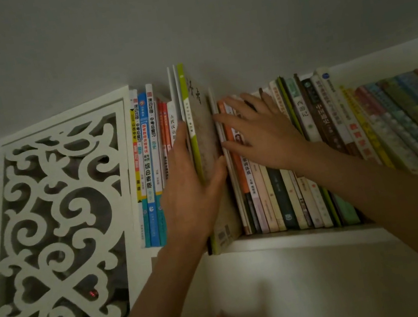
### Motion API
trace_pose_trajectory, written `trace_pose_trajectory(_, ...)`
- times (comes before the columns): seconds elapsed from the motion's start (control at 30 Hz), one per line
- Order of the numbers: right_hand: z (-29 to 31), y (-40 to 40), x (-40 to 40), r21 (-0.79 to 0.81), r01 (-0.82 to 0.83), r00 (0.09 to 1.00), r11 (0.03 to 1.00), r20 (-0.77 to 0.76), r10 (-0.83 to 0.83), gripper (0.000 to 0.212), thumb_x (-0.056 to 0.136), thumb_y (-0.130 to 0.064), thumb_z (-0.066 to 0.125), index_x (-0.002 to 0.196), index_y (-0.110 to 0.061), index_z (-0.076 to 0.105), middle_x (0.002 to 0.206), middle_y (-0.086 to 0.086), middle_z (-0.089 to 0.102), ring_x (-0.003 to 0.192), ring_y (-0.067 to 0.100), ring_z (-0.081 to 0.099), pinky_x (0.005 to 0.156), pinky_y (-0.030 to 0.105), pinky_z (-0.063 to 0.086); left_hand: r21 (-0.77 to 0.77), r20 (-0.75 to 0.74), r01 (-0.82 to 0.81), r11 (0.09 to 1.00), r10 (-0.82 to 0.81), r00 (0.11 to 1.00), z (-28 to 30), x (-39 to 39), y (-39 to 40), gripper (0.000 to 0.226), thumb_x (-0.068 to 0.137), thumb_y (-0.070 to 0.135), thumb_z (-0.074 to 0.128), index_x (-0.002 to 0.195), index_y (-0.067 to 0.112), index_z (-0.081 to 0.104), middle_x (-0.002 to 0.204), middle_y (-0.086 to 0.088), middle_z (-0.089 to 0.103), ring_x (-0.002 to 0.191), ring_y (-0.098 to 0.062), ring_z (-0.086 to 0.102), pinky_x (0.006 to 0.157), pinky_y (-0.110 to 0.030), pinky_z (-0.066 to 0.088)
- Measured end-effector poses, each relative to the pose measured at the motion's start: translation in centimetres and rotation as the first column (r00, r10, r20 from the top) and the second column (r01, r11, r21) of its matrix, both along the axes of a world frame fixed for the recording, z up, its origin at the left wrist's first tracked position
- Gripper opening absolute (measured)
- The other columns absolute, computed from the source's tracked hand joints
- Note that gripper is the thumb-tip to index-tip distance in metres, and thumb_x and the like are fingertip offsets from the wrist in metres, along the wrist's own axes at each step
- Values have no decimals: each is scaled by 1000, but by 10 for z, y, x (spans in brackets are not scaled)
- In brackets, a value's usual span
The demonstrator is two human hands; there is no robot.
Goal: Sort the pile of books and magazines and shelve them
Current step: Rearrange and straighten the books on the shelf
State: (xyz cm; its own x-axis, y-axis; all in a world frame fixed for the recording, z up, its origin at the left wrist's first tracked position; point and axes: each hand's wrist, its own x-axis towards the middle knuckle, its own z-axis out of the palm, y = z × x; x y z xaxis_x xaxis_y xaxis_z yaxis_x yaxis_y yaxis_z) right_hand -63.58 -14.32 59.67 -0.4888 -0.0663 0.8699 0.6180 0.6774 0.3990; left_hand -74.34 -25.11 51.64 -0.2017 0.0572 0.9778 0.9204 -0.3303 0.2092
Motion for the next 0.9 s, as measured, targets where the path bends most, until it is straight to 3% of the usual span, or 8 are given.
trace_pose_trajectory(0.07,-16,0,2,-22,12,1000,1000,-16,-12,60,93,-54,38,147,-31,23,158,-2,10,145,25,4,115,46,-3,-3,-43,-69,998,69,997,-2,-7,5,73,90,51,47,147,36,4,151,9,23,119,5,25,94,-25,31)
trace_pose_trajectory(0.17,-36,3,0,-7,112,994,994,-14,-112,69,88,-65,16,148,-31,18,158,-1,12,145,27,5,114,46,-4,37,-41,-167,985,169,985,-1,-10,20,71,89,61,33,146,37,-1,153,7,21,132,-3,23,108,-36,25)
trace_pose_trajectory(0.3,-36,8,-2,-4,157,987,988,-38,-157,75,83,-69,8,147,-32,22,156,1,19,145,29,12,113,48,0,-29,-28,-324,945,324,946,1,-27,44,66,84,68,9,138,42,-19,150,18,-17,143,-10,-12,114,-39,-8)
trace_pose_trajectory(0.47,-36,4,-4,-7,180,983,984,-35,-180,74,84,-71,14,147,-32,21,157,1,17,145,29,11,113,47,0,-85,-10,-302,950,302,953,4,-41,48,59,90,59,8,139,38,-19,156,12,-10,143,-8,-11,117,-45,-5)
trace_pose_trajectory(0.6,-38,-6,0,-92,124,992,988,-15,-126,69,92,-61,30,150,-31,6,159,0,1,146,24,-4,115,45,-6,-44,-167,-48,998,40,985,2,-21,35,54,97,42,18,144,31,-7,157,5,10,143,-8,11,118,-42,6)
trace_pose_trajectory(0.7,-47,-11,-2,-101,98,993,990,-54,-104,70,94,-57,29,150,-24,4,159,1,5,146,21,1,114,42,-5,-35,-181,185,982,-188,965,-3,-13,36,56,101,26,28,149,18,1,148,22,13,127,23,18,112,-13,17)
trace_pose_trajectory(0.77,-52,-10,-1,-113,128,990,985,-43,-134,73,90,-62,14,150,-22,4,159,0,4,146,19,0,112,41,-9,17,-172,131,991,-127,977,-5,-9,43,56,101,25,28,149,14,-1,144,26,8,122,31,11,104,1,10)
trace_pose_trajectory(0.9,-53,-3,1,-67,174,984,983,-32,-176,81,80,-60,-2,150,-20,9,158,0,5,146,19,1,112,41,-8,-12,-155,-141,990,137,978,-7,-8,64,58,94,39,13,142,24,-17,157,-2,9,144,-12,10,117,-34,3)
